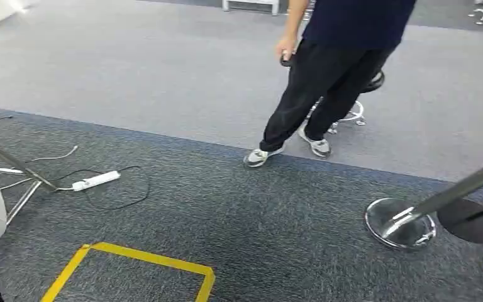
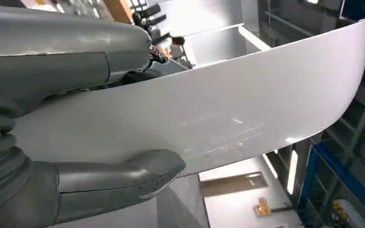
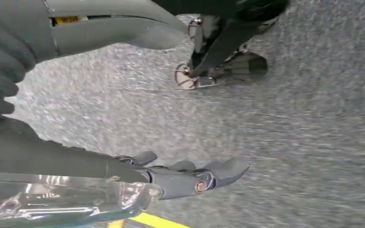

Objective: Take the parts from the cabinet and place them on the table.

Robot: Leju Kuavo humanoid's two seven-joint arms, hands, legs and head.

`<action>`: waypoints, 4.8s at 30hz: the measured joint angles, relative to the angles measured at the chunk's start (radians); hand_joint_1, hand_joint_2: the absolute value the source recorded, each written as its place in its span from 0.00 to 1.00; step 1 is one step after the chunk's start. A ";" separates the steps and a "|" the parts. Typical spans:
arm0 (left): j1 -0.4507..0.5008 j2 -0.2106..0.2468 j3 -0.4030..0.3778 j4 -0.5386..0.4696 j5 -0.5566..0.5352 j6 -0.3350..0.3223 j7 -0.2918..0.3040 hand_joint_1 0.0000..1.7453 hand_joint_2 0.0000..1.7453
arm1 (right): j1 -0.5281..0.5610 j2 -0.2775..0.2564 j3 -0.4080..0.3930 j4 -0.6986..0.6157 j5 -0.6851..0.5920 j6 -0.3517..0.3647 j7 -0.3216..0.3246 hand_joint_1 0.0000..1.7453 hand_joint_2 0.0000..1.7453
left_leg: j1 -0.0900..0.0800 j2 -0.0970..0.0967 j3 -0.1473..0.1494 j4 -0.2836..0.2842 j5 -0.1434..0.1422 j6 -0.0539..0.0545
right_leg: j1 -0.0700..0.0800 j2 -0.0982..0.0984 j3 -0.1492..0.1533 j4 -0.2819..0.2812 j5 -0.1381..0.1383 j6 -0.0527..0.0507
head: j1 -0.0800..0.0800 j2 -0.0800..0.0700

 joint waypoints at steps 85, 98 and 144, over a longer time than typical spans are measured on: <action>-0.017 0.038 -0.007 0.015 0.003 0.000 0.000 1.00 1.00 | -0.010 0.014 -0.002 0.001 0.008 0.022 0.030 0.00 1.00 | 0.003 0.100 -0.004 0.001 -0.004 0.002 | 0.007 -0.039 0.034 -0.011 -0.068 0.009 | -0.011 0.000; -0.017 0.037 -0.008 0.017 0.008 -0.013 0.000 1.00 1.00 | -0.005 0.015 -0.012 0.001 0.000 0.019 0.017 0.00 1.00 | -0.003 0.044 -0.006 0.006 -0.002 0.011 | 0.003 0.000 0.043 -0.118 0.037 0.000 | -0.011 0.000; -0.024 0.035 -0.013 0.054 0.026 -0.042 0.005 1.00 1.00 | -0.006 0.017 -0.027 0.002 0.002 0.008 0.021 0.00 1.00 | 0.016 0.077 -0.016 0.027 -0.022 -0.010 | -0.011 -0.018 0.039 -0.060 -0.034 0.021 | -0.003 0.000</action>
